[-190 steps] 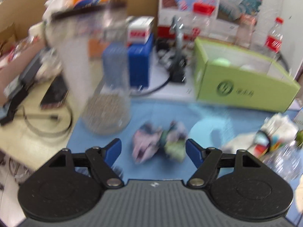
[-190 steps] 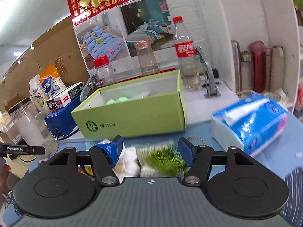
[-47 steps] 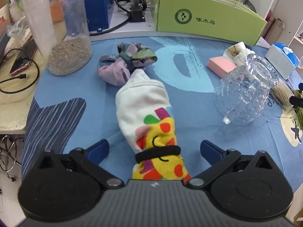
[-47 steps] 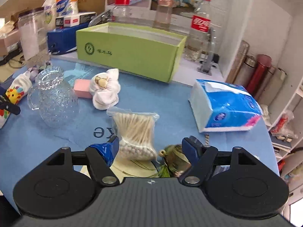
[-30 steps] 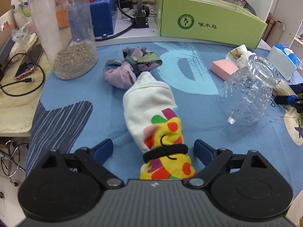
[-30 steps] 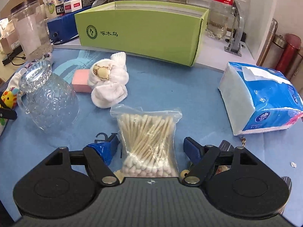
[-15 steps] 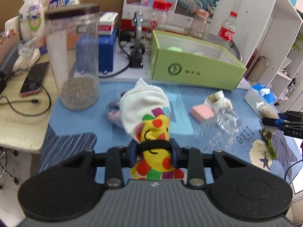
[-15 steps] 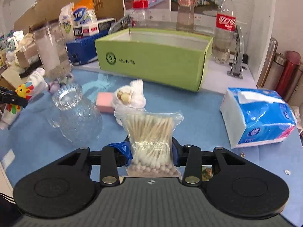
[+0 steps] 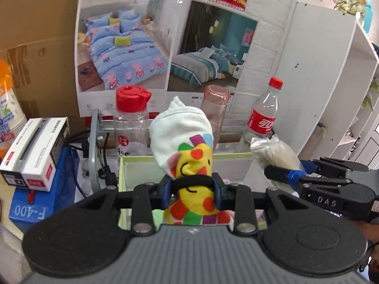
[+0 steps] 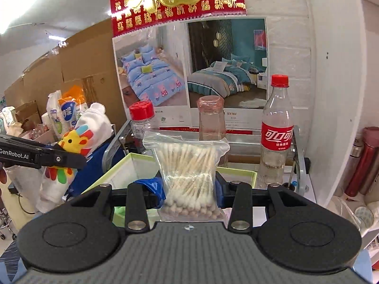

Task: Organize soft objects
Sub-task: 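Carry both held items over the green box and open both tools, then move the left tool to the floral cloth while the right tool moves to the green sachet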

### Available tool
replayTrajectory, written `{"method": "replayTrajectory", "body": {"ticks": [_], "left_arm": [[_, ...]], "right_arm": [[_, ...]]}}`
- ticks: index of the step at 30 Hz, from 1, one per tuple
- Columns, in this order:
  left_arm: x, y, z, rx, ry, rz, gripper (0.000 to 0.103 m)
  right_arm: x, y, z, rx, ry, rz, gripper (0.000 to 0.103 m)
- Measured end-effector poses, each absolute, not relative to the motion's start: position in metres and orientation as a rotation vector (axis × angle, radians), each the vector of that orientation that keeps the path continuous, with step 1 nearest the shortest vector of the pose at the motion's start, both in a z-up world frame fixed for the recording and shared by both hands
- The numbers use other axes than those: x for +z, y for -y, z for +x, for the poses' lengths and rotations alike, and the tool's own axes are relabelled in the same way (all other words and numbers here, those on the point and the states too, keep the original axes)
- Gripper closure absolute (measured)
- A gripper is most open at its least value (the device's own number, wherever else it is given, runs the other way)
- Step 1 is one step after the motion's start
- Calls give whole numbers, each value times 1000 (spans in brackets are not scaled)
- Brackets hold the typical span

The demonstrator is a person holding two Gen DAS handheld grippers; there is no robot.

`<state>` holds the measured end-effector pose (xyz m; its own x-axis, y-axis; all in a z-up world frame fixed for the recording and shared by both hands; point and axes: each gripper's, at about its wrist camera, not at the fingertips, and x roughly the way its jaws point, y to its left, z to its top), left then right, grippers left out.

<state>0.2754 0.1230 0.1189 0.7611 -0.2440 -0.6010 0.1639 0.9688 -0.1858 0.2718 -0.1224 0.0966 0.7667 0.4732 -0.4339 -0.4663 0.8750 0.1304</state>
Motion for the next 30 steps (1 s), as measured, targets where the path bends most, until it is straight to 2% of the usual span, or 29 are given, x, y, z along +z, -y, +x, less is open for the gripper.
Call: {"method": "replayTrajectory", "body": {"ticks": [1,3,4,7,16,23,30], "left_arm": [[112,-119,288,-223,-690,-117,69],[97,-113,309,-209,-733,-106,53],[90,-112,316,-192,-752,-99,27],[79,-116,318,-177,-746,-107,26],[96,-135,264,-157,-687,-121,26],[99,-144,183,-129,-639,-81,23],[67,-174,108,-40,-667,-118,21]], "right_arm": [[92,117,283,504,-491,8,78],[77,107,304,506,-556,-6,75],[69,103,311,506,-595,-8,74],[49,94,321,477,-665,-24,70],[69,107,288,494,-527,28,58],[72,114,229,513,-543,21,56],[54,134,157,490,-549,61,55]]}}
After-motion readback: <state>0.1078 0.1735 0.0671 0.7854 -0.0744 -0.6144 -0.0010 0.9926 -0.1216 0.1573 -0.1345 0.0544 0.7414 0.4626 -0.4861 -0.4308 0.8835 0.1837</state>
